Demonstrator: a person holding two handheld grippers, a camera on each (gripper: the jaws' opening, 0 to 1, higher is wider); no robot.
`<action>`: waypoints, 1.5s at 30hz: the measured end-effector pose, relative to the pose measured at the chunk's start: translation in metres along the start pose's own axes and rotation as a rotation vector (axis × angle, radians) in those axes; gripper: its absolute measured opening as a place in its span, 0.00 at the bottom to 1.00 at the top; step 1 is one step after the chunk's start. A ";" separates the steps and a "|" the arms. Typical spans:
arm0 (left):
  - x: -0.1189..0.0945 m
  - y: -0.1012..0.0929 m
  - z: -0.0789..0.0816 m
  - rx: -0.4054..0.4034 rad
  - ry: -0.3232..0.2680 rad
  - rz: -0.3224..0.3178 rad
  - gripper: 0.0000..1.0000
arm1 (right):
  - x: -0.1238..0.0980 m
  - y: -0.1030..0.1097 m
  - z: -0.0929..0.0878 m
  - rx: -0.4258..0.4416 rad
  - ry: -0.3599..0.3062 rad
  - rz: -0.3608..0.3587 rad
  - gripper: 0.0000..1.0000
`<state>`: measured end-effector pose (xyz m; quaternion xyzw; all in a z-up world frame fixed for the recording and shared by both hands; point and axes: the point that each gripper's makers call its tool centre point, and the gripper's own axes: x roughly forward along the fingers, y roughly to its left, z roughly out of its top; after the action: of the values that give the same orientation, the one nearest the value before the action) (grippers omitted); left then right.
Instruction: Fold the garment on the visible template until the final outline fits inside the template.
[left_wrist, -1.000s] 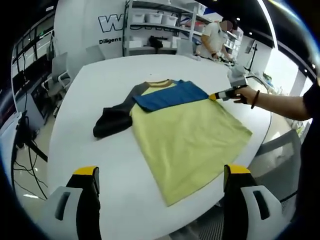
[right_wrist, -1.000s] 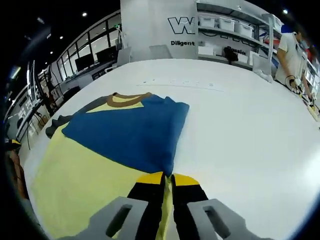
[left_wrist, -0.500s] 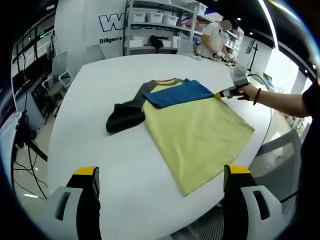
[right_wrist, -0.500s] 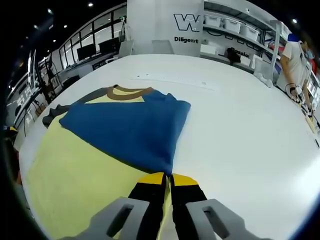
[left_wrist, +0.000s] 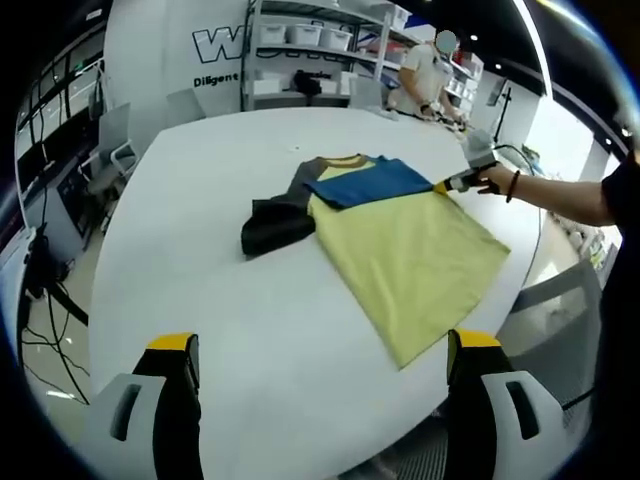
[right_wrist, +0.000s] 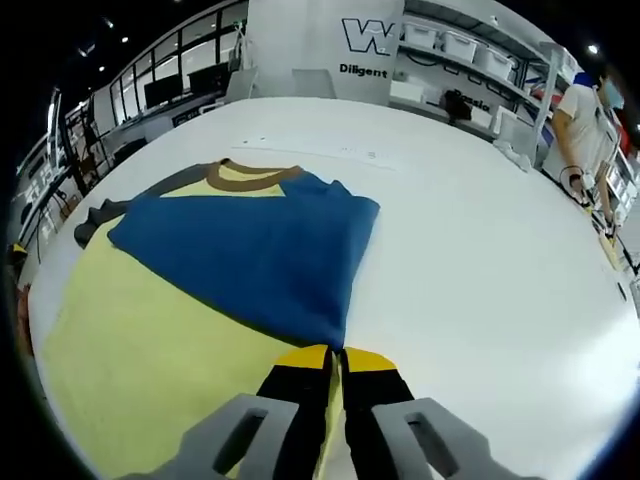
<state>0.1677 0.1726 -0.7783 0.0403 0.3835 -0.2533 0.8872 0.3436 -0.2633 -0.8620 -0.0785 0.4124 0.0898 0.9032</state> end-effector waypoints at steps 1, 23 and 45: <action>0.000 0.000 0.000 0.001 0.000 0.000 0.99 | 0.000 -0.001 0.000 -0.001 0.001 -0.002 0.00; 0.010 0.016 0.033 -0.027 -0.068 0.022 0.97 | -0.011 0.002 0.013 0.148 -0.123 0.044 0.45; 0.027 0.042 0.072 -0.033 -0.115 0.000 0.88 | -0.085 0.050 0.012 0.091 -0.210 0.242 0.91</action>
<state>0.2510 0.1786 -0.7521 0.0113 0.3359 -0.2488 0.9084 0.2862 -0.2202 -0.7937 0.0224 0.3256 0.1870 0.9266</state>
